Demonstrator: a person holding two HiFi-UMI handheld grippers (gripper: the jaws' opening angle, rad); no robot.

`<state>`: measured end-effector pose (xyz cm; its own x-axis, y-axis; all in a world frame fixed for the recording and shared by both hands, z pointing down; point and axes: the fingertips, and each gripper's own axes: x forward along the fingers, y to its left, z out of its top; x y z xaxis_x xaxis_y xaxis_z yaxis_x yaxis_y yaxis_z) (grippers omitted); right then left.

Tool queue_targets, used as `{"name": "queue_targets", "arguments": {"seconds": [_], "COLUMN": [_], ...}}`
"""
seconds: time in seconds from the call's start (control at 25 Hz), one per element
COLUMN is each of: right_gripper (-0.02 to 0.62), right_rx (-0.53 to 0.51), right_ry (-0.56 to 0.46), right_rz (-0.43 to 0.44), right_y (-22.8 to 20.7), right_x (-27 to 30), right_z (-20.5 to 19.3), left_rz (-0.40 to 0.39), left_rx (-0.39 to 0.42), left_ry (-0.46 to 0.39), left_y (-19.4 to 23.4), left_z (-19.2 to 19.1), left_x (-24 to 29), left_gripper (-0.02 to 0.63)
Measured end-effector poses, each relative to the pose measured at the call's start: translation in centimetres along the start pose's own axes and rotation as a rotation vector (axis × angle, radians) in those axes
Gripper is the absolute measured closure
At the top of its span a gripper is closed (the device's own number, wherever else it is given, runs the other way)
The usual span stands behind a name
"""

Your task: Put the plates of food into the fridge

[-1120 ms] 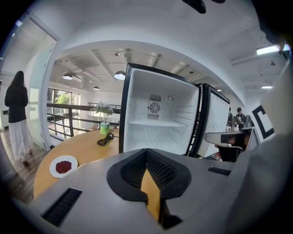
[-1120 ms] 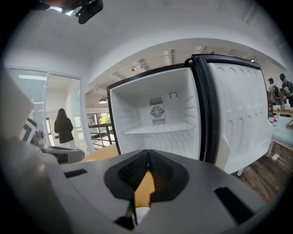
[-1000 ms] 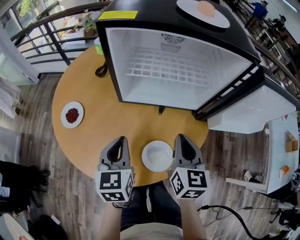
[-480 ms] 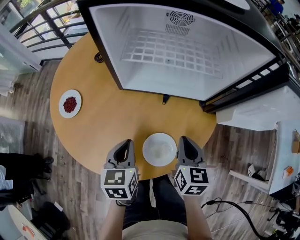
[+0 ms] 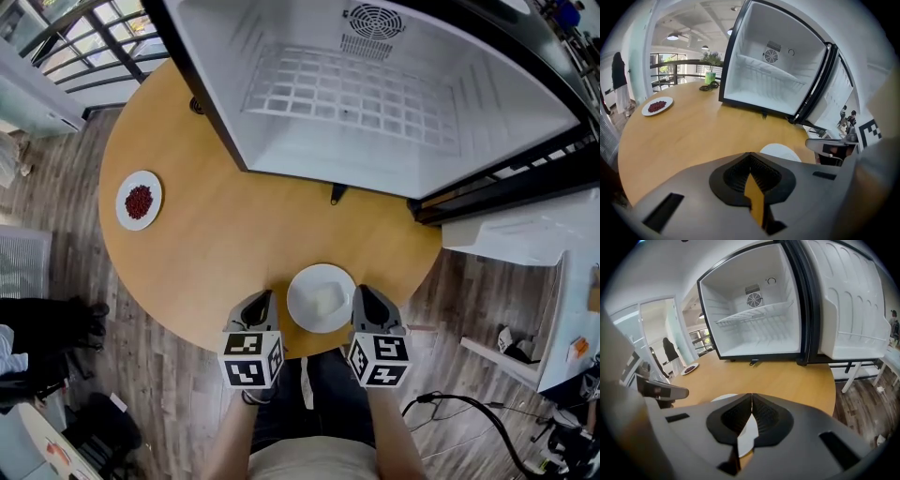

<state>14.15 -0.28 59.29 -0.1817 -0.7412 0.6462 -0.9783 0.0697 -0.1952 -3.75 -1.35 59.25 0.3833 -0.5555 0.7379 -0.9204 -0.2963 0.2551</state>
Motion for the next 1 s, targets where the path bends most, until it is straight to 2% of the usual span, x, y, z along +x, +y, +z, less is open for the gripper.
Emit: {"name": "queue_targets", "arguments": {"seconds": [0.2, 0.44, 1.0], "right_gripper": [0.581, 0.581, 0.578], "right_rx": [0.05, 0.134, 0.305], "right_ry": [0.043, 0.096, 0.188], "right_rz": [0.024, 0.081, 0.191], "right_y": [-1.0, -1.5, -1.7], "right_x": [0.6, 0.8, 0.8], "right_z": [-1.8, -4.5, -6.5], "left_rz": [-0.061, -0.09, -0.17], "left_rx": [-0.064, -0.087, -0.138], "left_ry": [0.086, 0.147, 0.222], "left_y": [-0.5, -1.0, -2.4], "left_z": [-2.5, -4.4, -6.1], "left_x": [1.2, 1.9, 2.4], "left_gripper": [0.598, 0.598, 0.586]}}
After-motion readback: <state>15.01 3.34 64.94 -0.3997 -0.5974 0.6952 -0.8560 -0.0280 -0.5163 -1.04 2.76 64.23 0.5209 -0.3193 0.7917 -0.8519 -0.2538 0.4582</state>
